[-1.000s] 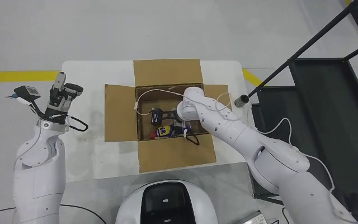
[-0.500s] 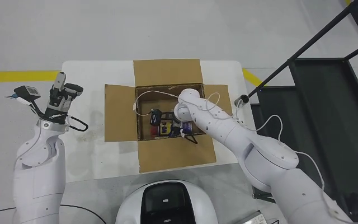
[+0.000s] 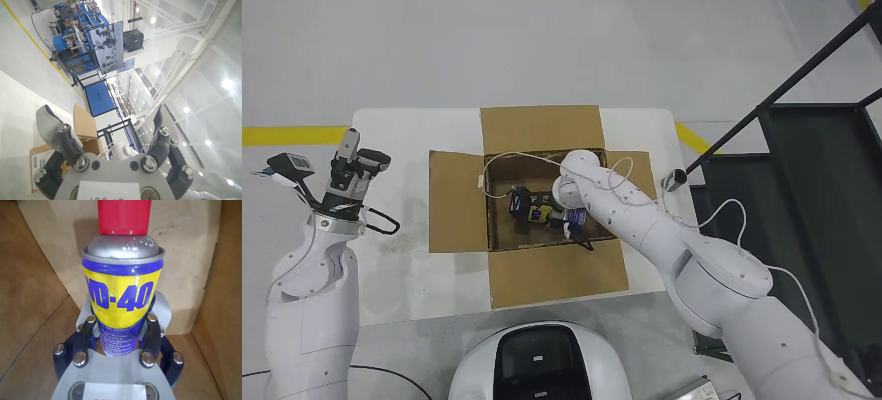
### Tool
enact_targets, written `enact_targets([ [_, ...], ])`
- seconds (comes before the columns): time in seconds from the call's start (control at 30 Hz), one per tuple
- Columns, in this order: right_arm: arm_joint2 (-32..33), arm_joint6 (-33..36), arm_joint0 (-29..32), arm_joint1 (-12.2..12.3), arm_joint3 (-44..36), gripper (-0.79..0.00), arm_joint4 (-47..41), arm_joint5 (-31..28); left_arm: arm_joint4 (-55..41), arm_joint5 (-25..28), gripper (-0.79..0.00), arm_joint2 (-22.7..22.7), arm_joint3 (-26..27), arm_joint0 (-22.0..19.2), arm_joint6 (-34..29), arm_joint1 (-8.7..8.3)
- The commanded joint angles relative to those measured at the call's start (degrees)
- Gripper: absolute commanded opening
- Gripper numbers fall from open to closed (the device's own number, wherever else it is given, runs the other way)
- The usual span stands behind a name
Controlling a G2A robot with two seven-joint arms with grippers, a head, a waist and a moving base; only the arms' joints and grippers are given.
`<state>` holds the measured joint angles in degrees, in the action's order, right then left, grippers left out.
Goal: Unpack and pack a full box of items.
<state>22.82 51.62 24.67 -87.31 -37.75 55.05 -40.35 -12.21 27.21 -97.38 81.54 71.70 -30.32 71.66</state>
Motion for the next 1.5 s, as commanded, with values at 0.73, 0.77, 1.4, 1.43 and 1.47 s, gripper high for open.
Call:
enact_targets([
  [0.73,23.58,-5.10,12.50,14.93,-27.63,-0.785,0.41,-7.50,0.00,0.00,0.000,0.00,0.00,0.00,0.00,0.00],
  [0.77,25.38,-5.87,14.03,15.76,-29.37,-0.785,0.34,-8.59,0.00,0.00,0.000,0.00,0.00,0.00,0.00,0.00],
  [1.4,53.84,-34.19,42.68,24.27,-56.70,-0.785,9.14,-17.65,0.00,0.00,0.000,0.00,0.00,0.00,0.00,0.00],
  [1.43,55.18,-35.94,44.41,24.61,-57.99,-0.785,10.23,-17.65,0.00,0.00,0.000,0.00,0.00,0.00,0.00,0.00],
  [1.47,56.63,-37.96,46.08,24.99,-58.99,-0.785,11.37,-17.65,0.00,0.00,0.000,0.00,0.00,0.00,0.00,0.00],
])
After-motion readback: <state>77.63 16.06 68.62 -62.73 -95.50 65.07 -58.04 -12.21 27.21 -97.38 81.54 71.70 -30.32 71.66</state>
